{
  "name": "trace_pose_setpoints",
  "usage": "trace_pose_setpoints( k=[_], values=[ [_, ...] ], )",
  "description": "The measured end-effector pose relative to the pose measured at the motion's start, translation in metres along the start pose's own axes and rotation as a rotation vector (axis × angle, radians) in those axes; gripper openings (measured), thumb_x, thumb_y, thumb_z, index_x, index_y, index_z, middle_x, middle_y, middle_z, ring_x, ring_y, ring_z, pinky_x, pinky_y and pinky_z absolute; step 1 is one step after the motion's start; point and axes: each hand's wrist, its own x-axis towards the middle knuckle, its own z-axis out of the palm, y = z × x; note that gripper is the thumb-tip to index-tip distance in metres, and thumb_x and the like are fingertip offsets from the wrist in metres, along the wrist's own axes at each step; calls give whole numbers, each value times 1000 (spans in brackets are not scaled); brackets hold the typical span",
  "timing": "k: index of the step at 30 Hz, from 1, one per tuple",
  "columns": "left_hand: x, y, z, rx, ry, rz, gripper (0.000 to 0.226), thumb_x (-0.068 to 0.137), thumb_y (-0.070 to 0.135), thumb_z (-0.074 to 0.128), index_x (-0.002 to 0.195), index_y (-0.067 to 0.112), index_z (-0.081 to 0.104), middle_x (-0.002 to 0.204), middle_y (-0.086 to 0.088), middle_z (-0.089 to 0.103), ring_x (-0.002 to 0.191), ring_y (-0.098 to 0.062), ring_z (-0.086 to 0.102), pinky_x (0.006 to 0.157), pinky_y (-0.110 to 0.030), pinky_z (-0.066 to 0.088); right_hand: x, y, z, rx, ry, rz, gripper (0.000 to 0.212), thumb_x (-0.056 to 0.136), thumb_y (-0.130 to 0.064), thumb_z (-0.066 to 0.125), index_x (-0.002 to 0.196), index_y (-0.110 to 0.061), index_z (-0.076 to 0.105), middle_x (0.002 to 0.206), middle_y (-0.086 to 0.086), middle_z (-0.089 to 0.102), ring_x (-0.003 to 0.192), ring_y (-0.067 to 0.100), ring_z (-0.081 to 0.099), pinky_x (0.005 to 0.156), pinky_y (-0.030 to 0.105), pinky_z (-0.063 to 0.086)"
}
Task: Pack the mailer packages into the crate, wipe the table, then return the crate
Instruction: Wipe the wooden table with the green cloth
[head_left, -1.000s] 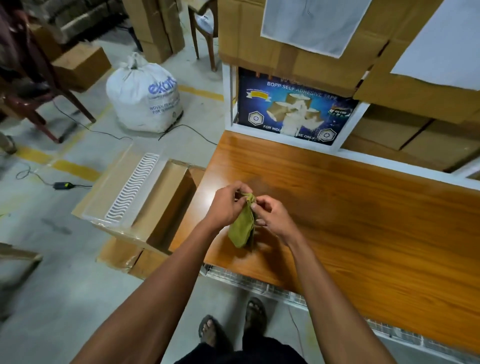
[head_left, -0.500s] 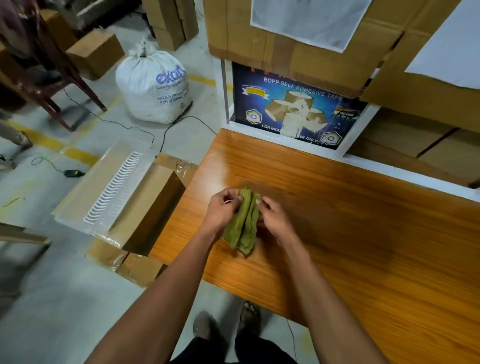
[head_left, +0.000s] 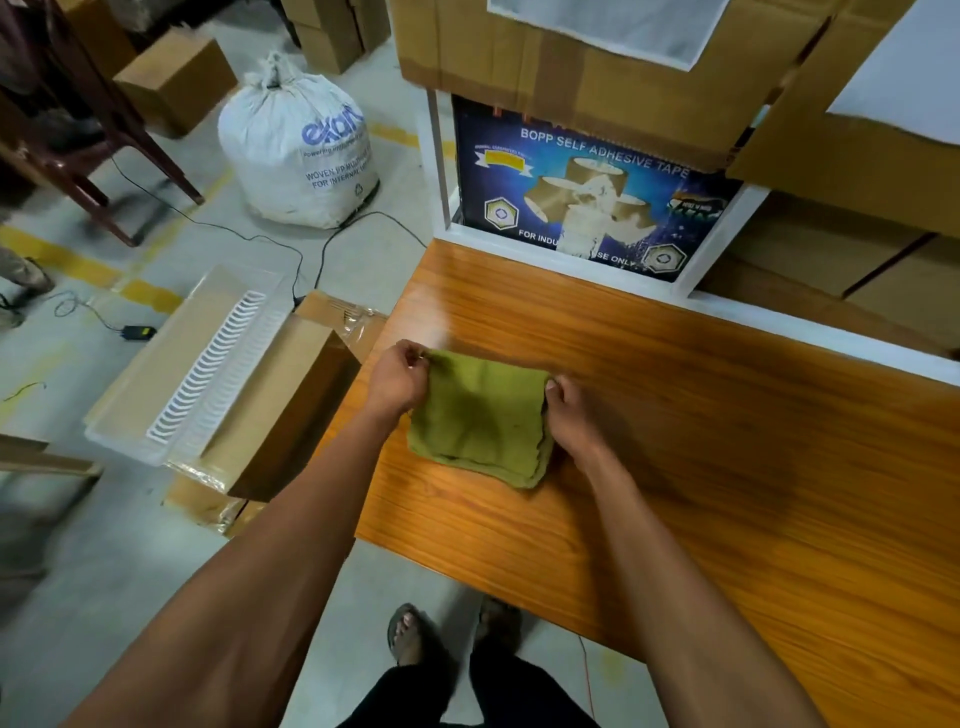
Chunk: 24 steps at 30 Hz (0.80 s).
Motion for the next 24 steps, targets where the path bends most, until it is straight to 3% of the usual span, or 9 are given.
trace_pose_setpoints(
  k=[2, 4, 7, 10, 14, 16, 18, 21, 24],
  values=[
    [1, -8, 11, 222, 93, 95, 31, 103, 18, 61, 133, 9, 61, 128, -15, 62, 112, -34, 64, 95, -43, 54, 2, -1, 3, -98, 136, -108, 22, 114, -31, 37, 117, -20, 56, 112, 2, 61, 106, 22, 59, 84, 34, 42],
    [-9, -10, 28, 403, 166, 153, 45, 99, 26, 66, 140, 14, 52, 138, -16, 50, 122, -38, 55, 101, -51, 51, -2, 1, 2, -189, 269, -217, 18, 114, -29, 37, 112, -25, 54, 111, 2, 57, 102, 22, 54, 84, 35, 41],
    [-35, -9, 57, 681, 171, 259, 60, 99, 57, 60, 143, 19, 46, 143, -14, 46, 130, -36, 46, 102, -52, 46, -14, 22, 1, -440, 381, -282, 27, 110, -22, 38, 128, -19, 58, 135, 7, 53, 122, 25, 47, 104, 49, 44],
    [-47, -13, 78, 824, 32, 269, 81, 95, 81, 42, 144, 17, 43, 151, -17, 41, 138, -40, 41, 110, -55, 42, -23, 36, 1, -787, 392, -302, 54, 101, -22, 39, 155, -23, 45, 165, 1, 38, 154, 25, 30, 126, 54, 25],
    [-26, -16, 70, 807, -122, 391, 85, 94, 70, 51, 160, 22, 32, 167, -11, 28, 154, -39, 24, 125, -61, 23, -18, 34, -3, -837, 422, -283, 59, 104, -17, 43, 162, -26, 36, 174, -1, 26, 162, 22, 16, 131, 49, 11],
    [-5, -15, 57, 810, -255, 492, 88, 91, 55, 64, 165, 24, 29, 174, -4, 20, 160, -34, 13, 128, -63, 10, -13, 34, -2, -852, 447, -282, 53, 111, -25, 36, 164, -27, 34, 175, -1, 22, 163, 23, 13, 131, 51, 8],
    [11, -15, 47, 761, -307, 563, 77, 91, 41, 72, 160, 28, 40, 174, 0, 21, 161, -32, 14, 128, -63, 9, -6, 34, 1, -898, 438, -263, 54, 114, -38, 25, 167, -28, 25, 177, -1, 12, 164, 23, 7, 131, 53, 6],
    [21, -17, 49, 654, -184, 574, 47, 98, 43, 63, 142, 30, 55, 166, -5, 33, 152, -37, 29, 124, -63, 24, 4, 31, 11, -991, 405, -210, 63, 112, -52, 13, 170, -28, 7, 178, 1, -5, 164, 26, -5, 130, 58, -2],
    [23, -19, 62, 726, -47, 548, 50, 105, 53, 48, 144, 21, 46, 160, -7, 38, 150, -33, 34, 126, -61, 24, 14, 23, 23, -1011, 401, -206, 65, 112, -53, 13, 170, -28, 3, 177, 4, -9, 163, 28, -9, 128, 62, -3]
  ],
)
